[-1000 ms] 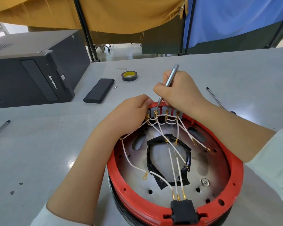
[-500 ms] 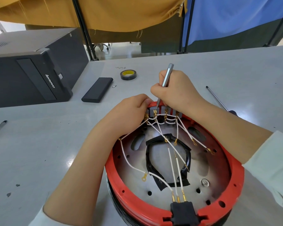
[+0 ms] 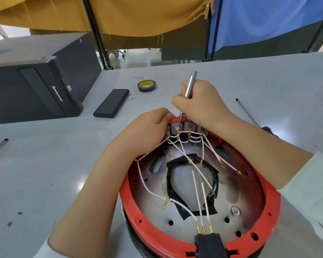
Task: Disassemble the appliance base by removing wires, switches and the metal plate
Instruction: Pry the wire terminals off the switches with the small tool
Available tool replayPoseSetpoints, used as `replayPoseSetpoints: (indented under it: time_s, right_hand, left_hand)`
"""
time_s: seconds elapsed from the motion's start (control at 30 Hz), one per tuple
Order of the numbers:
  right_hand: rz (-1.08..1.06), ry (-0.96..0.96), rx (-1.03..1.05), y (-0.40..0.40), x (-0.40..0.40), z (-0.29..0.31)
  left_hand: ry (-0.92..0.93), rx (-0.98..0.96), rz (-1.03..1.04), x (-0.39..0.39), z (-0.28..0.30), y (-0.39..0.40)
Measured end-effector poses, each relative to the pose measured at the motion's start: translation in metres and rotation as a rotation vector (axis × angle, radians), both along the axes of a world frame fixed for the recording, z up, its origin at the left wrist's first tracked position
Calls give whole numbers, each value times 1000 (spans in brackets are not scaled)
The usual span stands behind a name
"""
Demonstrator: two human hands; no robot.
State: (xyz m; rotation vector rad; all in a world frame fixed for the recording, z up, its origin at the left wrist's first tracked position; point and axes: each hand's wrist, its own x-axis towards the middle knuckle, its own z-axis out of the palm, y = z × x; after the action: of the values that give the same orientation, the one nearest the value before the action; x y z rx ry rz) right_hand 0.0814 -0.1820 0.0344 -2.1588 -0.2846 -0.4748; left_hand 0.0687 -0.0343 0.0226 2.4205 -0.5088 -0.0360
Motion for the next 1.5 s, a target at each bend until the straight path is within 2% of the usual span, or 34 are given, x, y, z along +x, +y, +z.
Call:
replayPoseSetpoints:
  time_s: [0.1,0.8,1.07,1.17,1.23,1.37,1.5]
  right_hand:
    - [39,-79,12,0,-3,0]
    - [78,-103,-193,10,1,-2]
    - [39,110,-256,18,12,2]
    - [31,123,-284,21,13,2]
    - [36,70,-268,19,10,0]
    - [36,-57,-97,12,4,-3]
    - [47,-62,-114,13,4,-4]
  left_hand:
    - [3,-2,-1,0,0,1]
    - [-28,18,8,-1,0,-2]
    - [-22,30,17,-2,2,-3]
    - [-18,39,22,-2,3,-3]
    - [-16,31,20,-2,3,-3]
    - [-7,16,18,-1,2,-2]
    - [-3,22,20,-1,2,-2]
